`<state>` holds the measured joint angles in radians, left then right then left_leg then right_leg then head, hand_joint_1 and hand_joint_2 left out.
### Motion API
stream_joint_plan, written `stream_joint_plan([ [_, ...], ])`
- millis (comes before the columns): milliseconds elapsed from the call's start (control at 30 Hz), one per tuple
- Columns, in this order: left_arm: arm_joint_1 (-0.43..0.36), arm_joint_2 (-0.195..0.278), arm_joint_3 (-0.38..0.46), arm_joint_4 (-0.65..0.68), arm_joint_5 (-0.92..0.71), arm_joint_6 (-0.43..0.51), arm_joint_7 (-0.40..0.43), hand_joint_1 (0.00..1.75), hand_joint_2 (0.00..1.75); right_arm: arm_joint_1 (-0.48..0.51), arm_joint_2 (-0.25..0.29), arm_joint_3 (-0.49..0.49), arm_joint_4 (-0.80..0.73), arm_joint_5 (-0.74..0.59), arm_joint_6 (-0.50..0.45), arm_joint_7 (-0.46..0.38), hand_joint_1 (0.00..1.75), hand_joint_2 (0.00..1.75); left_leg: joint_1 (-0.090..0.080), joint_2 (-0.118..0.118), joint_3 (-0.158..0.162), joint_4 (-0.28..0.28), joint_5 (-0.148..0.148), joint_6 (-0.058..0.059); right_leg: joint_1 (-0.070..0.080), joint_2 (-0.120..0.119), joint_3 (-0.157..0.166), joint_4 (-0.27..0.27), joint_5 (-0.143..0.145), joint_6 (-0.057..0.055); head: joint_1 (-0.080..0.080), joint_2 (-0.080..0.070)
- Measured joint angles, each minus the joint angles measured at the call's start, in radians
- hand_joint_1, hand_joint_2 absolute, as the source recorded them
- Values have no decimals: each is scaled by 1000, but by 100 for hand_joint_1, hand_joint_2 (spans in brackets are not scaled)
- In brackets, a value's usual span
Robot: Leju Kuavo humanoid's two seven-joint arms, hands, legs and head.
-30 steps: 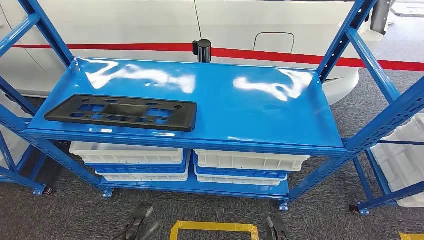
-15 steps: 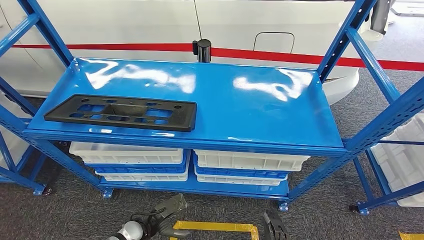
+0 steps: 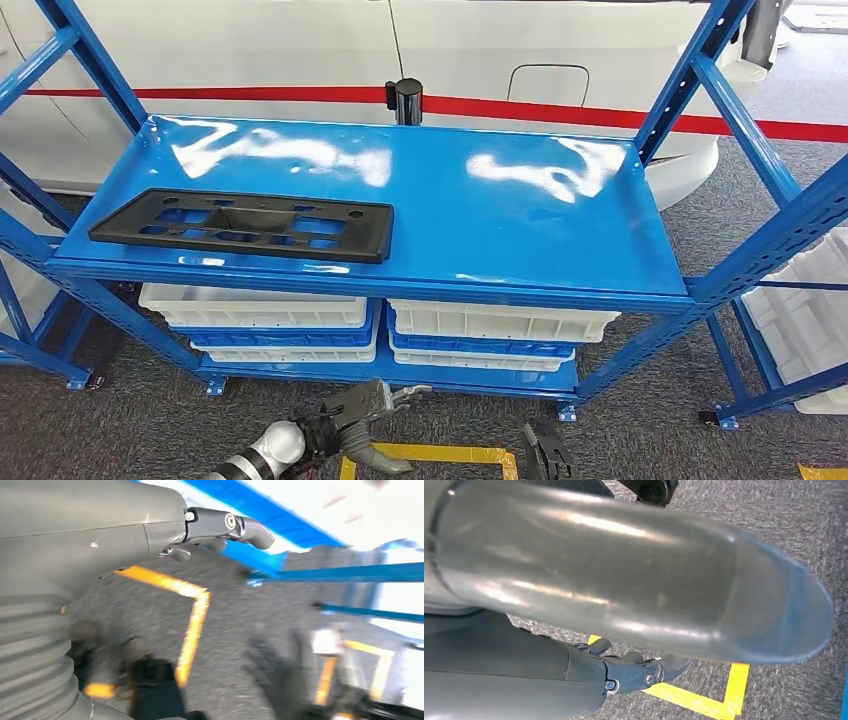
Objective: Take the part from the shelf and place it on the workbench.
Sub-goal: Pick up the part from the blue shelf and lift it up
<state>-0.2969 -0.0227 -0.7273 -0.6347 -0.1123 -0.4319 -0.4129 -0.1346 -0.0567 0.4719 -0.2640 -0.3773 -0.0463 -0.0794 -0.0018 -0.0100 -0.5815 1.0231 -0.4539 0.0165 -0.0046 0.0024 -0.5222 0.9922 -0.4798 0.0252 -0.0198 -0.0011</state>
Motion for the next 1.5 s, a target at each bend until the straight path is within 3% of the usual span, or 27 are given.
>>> stream_joint_plan([
  [367,-24,11,-3,-246,83,6,-10,0,175,9,1,-1,0,-2,3,-28,0,0,0,0,0,0,0,0,0,0,0,0,0,1,0,0],
  [567,-11,16,10,-473,148,45,-37,0,175,28,1,-7,1,-11,2,-62,0,0,0,0,-1,0,0,0,0,0,0,0,0,1,0,0],
  [633,8,15,26,-551,119,124,-35,0,175,36,1,-13,3,-20,-1,-74,0,0,0,0,-1,0,0,0,0,0,0,0,0,1,0,0],
  [867,114,9,110,-763,-209,554,-55,0,175,64,6,-40,8,-45,-14,-103,0,0,0,0,-1,0,0,0,0,0,-1,0,0,1,0,0],
  [1000,150,9,139,-817,-335,660,-28,0,175,70,8,-50,9,-47,-16,-106,0,0,0,0,-1,0,0,0,0,-1,0,0,0,1,0,0],
  [1133,172,11,165,-830,-567,806,56,0,175,75,12,-60,12,-53,-16,-109,0,0,0,0,-1,0,0,0,0,-1,0,0,0,1,0,0],
  [1267,189,21,197,-830,-768,898,137,0,175,80,17,-71,14,-58,-18,-113,0,0,0,0,-1,0,0,0,0,-1,0,0,0,1,0,0],
  [1500,207,56,248,-829,-921,921,219,0,175,90,21,-86,18,-65,-21,-116,0,0,0,0,-1,0,0,0,0,-1,-1,0,0,1,0,0],
])
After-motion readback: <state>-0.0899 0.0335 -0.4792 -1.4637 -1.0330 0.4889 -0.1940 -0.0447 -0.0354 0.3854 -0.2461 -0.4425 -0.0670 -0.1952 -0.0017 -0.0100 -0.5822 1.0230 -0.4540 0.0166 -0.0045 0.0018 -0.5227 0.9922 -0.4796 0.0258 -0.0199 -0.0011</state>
